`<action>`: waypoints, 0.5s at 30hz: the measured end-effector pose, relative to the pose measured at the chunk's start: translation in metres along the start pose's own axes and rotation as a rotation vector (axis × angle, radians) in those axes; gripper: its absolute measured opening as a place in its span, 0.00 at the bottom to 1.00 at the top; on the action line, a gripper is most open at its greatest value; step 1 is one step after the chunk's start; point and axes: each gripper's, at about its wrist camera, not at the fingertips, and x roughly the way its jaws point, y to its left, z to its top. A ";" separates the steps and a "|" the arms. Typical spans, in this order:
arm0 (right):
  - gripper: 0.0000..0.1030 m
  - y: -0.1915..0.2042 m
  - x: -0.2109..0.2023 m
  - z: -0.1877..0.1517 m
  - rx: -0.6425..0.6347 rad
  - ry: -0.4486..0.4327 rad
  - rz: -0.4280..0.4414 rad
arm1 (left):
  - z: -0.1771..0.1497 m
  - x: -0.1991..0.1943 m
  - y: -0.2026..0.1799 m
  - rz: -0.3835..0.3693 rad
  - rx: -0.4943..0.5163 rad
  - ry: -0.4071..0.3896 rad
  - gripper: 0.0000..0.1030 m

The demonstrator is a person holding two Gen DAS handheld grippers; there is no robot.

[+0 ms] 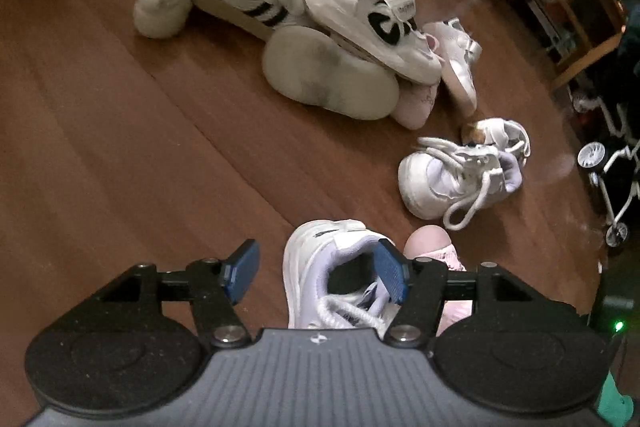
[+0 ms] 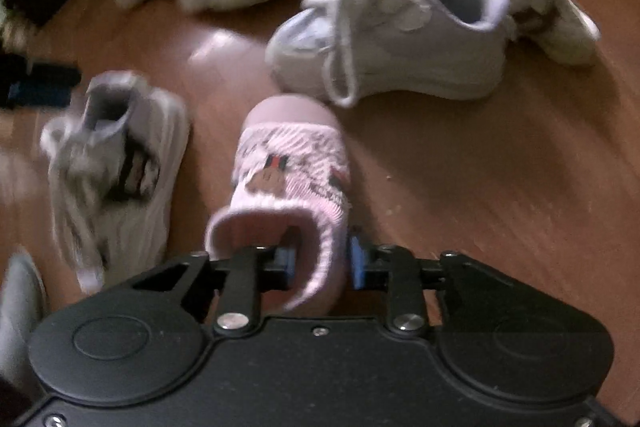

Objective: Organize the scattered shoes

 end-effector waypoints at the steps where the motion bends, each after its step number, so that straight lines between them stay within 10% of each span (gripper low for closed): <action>1: 0.18 -0.002 -0.001 0.000 -0.029 0.011 0.003 | -0.001 0.001 0.001 0.001 -0.008 0.005 0.61; 10: 0.53 -0.052 -0.017 0.013 0.188 -0.017 -0.104 | -0.005 0.002 0.002 -0.021 -0.016 0.011 0.61; 15: 0.55 -0.072 -0.023 0.012 0.382 -0.040 -0.123 | -0.003 -0.003 0.003 -0.035 -0.026 -0.012 0.61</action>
